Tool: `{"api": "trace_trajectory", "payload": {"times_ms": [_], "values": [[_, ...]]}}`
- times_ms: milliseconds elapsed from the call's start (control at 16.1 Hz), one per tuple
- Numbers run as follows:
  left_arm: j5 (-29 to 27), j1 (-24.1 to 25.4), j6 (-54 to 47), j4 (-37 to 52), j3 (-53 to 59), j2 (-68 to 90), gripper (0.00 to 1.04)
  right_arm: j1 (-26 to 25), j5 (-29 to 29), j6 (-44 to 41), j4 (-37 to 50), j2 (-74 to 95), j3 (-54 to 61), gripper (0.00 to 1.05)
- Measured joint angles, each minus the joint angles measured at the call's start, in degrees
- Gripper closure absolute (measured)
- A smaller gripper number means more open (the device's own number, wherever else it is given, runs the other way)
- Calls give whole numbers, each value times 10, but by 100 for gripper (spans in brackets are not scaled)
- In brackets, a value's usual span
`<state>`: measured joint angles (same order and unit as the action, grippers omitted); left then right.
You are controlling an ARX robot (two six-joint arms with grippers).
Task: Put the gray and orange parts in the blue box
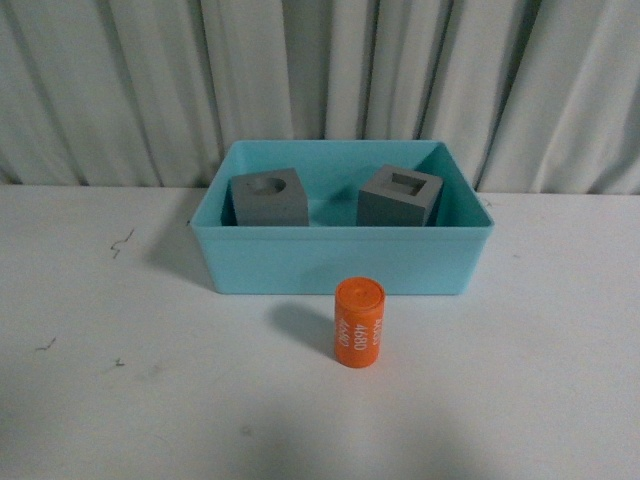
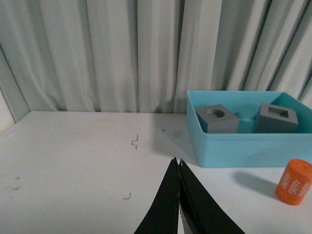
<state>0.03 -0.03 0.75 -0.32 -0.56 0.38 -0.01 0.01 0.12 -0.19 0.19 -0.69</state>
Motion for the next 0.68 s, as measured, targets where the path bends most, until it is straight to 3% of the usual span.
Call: {"api": "trace_trajectory", "payload": {"times_ms": [560,685], "values": [[0,0,0,1,0,0,103,0,0,0,0,0,0,6],[0,0,0,1,0,0,78,0,0,0,0,0,0,6]]}}
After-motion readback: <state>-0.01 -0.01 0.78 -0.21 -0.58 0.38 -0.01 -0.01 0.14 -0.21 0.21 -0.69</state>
